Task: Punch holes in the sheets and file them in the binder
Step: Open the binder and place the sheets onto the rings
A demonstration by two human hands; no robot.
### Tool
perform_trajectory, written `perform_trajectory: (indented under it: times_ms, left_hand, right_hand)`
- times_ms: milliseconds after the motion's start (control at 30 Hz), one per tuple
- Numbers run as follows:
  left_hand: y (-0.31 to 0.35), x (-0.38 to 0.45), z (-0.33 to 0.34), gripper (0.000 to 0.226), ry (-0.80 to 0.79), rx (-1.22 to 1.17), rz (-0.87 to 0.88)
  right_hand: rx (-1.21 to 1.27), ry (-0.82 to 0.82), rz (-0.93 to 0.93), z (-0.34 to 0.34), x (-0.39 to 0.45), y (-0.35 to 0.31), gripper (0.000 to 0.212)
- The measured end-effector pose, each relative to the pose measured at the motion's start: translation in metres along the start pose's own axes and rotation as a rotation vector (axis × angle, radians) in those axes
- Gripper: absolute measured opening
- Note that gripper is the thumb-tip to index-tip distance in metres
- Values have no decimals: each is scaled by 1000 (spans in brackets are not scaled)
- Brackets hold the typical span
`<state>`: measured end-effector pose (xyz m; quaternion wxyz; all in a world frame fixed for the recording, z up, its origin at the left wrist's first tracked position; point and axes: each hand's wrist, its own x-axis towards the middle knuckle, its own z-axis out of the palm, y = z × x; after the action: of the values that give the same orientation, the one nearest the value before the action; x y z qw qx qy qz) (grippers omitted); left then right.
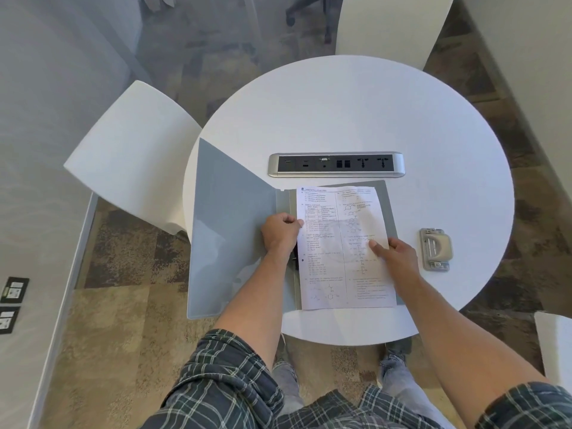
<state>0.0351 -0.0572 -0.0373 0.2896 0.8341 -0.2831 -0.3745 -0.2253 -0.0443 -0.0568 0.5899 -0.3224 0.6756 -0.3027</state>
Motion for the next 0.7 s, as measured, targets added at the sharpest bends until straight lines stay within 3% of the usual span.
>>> perform_trajectory:
  times_ms: [233, 700]
  left_hand:
    - [13, 14, -2, 10, -51, 119, 113]
    - [13, 31, -20, 11, -298, 230, 83]
  right_hand:
    - [-28, 48, -5, 2, 4, 2, 21]
    - [-57, -16, 5, 0, -2, -2, 21]
